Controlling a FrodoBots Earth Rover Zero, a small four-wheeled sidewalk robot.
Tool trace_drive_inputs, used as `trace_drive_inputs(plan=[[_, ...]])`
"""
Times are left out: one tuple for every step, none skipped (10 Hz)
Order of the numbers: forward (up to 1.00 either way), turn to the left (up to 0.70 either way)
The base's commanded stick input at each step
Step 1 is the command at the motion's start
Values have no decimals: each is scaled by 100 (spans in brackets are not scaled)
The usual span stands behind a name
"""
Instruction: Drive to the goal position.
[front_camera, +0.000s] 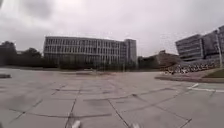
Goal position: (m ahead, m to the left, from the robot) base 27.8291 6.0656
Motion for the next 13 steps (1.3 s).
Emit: trace_drive_inputs(plan=[[70, 0], [70, 0], [70, 0], [70, 0], [70, 0], [70, 0], [70, 0], [70, 0], [70, 0], [70, 1], [70, 13], [70, 35], [70, 35]])
